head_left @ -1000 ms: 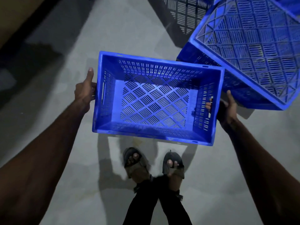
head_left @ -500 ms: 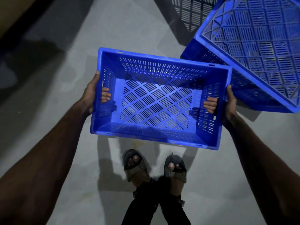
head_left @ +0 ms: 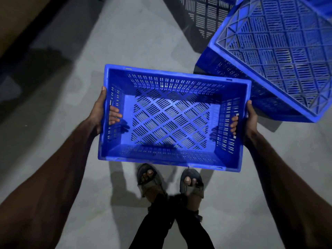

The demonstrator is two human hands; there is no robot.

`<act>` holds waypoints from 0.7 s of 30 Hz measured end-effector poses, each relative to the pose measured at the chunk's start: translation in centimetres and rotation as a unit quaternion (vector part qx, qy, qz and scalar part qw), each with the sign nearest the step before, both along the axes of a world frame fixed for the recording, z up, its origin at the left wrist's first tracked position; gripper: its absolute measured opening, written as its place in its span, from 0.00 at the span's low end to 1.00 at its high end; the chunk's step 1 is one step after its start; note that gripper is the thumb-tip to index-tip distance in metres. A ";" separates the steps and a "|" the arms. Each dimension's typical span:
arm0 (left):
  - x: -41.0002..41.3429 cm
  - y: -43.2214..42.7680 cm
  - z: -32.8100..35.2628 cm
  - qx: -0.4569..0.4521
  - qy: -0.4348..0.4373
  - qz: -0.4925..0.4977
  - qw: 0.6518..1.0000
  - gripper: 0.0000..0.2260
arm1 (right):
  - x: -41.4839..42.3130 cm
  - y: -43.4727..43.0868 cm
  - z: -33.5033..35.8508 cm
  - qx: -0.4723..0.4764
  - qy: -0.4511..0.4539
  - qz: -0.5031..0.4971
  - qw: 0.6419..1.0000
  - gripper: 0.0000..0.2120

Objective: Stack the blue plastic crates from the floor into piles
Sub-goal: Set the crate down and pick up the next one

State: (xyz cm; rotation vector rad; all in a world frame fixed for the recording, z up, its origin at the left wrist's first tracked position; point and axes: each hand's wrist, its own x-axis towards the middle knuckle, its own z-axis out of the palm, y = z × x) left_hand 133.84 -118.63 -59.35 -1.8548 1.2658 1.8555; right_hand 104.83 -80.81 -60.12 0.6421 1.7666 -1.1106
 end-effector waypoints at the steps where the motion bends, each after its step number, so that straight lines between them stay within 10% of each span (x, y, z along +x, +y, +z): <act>1: 0.4 0.6 1.1 -0.005 -0.001 0.005 1.000 0.40 | 0.5 0.5 1.0 0.004 0.001 -0.005 1.000 0.39; 12: 2.8 6.9 24.4 0.021 0.005 0.027 0.999 0.39 | 2.5 6.6 24.3 -0.007 -0.023 0.009 1.000 0.54; 21: 4.3 11.3 49.7 -0.006 0.013 0.018 1.000 0.39 | 5.4 10.8 50.2 -0.014 -0.019 -0.007 1.000 0.39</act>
